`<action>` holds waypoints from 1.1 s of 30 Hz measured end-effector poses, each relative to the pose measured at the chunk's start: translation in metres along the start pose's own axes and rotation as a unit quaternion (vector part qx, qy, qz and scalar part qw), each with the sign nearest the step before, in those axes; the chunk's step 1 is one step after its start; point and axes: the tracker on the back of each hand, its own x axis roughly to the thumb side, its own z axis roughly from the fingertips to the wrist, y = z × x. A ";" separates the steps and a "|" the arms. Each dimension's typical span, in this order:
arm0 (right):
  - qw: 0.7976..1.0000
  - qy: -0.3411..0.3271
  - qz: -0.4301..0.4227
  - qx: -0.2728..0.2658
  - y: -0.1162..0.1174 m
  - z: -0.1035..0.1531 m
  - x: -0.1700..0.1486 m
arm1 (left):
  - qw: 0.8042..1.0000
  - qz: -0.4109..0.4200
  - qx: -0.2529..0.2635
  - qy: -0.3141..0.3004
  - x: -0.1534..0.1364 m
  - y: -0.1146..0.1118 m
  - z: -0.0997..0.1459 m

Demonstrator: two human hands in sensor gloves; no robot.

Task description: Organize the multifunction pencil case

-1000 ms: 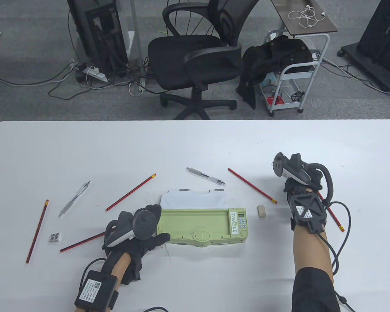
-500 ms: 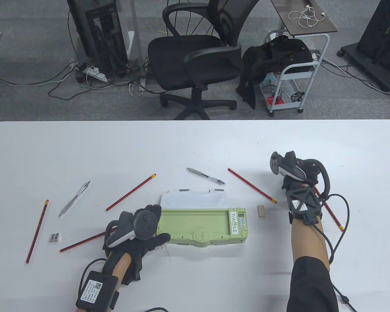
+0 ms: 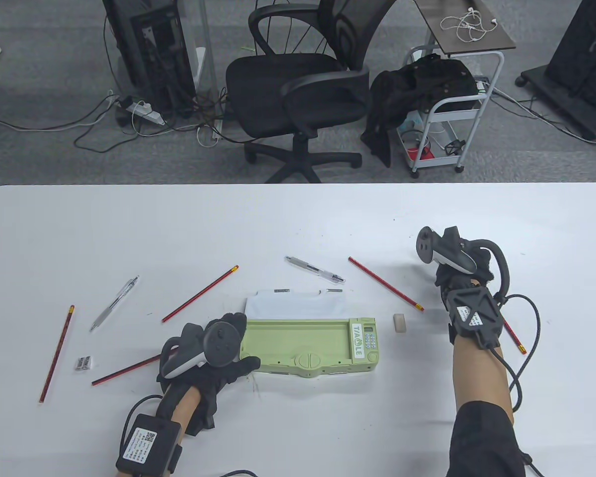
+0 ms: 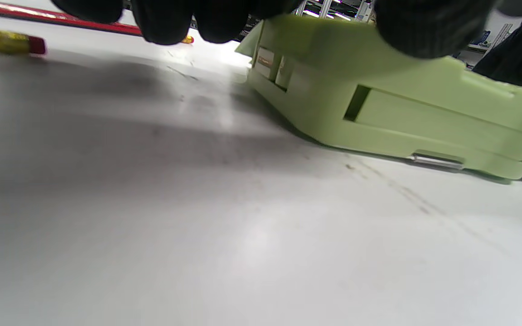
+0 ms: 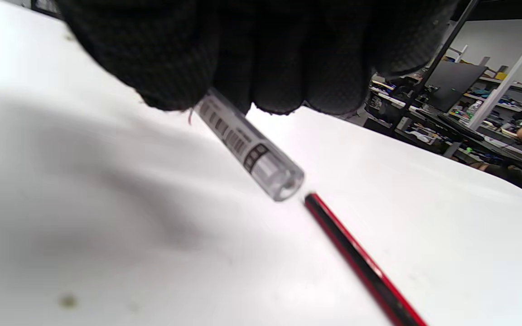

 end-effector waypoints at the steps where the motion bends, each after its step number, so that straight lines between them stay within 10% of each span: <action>1: 1.000 -0.006 -0.006 -0.005 -0.007 0.005 0.001 | 1.000 -0.001 0.000 0.000 0.000 0.000 0.000; 18: 0.959 -0.264 -0.057 -0.082 -0.079 0.121 0.134 | 1.000 -0.001 -0.003 -0.002 0.000 0.000 0.000; 33: 0.931 -0.357 -0.053 -0.048 -0.059 0.131 0.195 | 1.000 0.008 -0.004 -0.004 -0.001 0.000 0.000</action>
